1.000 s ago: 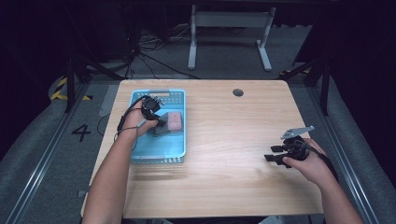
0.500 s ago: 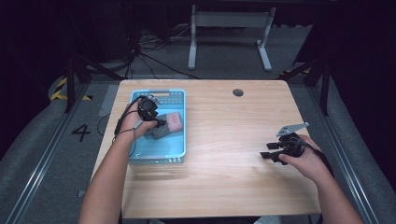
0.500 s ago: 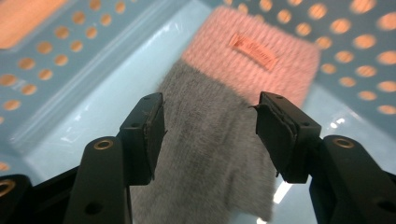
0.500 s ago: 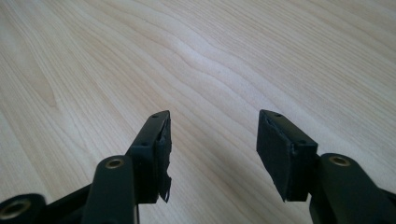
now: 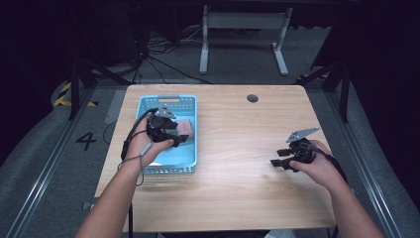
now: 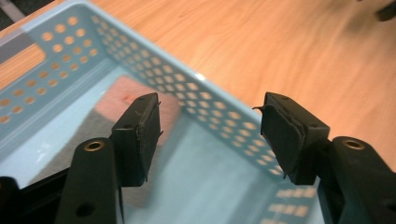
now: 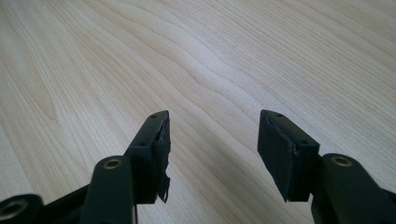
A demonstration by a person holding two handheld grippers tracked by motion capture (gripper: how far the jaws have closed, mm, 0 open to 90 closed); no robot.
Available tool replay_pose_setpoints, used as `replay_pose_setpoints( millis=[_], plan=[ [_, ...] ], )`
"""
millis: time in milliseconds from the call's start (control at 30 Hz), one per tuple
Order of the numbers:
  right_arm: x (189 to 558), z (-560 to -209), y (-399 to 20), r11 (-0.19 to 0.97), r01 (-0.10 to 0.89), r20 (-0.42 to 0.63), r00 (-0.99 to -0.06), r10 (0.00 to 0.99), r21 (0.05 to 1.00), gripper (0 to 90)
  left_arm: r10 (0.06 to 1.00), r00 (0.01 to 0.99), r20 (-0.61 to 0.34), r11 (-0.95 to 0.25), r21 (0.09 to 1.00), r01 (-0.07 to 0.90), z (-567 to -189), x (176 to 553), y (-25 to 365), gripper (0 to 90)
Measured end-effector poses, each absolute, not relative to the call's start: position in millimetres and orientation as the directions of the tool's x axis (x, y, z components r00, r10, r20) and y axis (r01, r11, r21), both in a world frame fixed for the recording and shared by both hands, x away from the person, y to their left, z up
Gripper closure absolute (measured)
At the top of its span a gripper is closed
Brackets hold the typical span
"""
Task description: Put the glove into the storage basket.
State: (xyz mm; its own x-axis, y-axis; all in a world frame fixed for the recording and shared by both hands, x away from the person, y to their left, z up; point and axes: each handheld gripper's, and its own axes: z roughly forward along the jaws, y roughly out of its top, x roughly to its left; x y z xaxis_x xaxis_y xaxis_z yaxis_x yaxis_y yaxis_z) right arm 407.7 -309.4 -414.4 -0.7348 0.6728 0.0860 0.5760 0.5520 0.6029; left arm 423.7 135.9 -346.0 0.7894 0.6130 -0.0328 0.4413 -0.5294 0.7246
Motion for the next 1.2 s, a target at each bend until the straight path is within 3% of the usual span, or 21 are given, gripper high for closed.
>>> replay_pose_setpoints(
  millis=[300,767,933,1200],
  plan=[
    [404.9,-417.8,-313.6,0.544,0.587,0.090,-0.725,0.683,0.600,43.5,0.547,0.834,-0.073,-0.542,0.727,0.420,-346.7,383.2,113.2,34.2],
    [401.2,-420.8,-320.9,0.531,0.601,0.098,-0.712,0.695,0.597,42.9,0.505,0.859,-0.077,-0.596,0.690,0.412,-384.5,351.1,103.9,31.8],
    [401.6,-422.6,-321.4,0.530,0.605,0.103,-0.710,0.696,0.594,42.9,0.484,0.873,-0.061,-0.573,0.732,0.369,-392.4,341.7,100.4,30.8],
    [401.5,-424.6,-319.4,0.537,0.602,0.102,-0.716,0.691,0.591,42.5,0.387,0.918,-0.082,-0.612,0.722,0.322,-405.0,323.3,86.7,31.9]
  ],
)
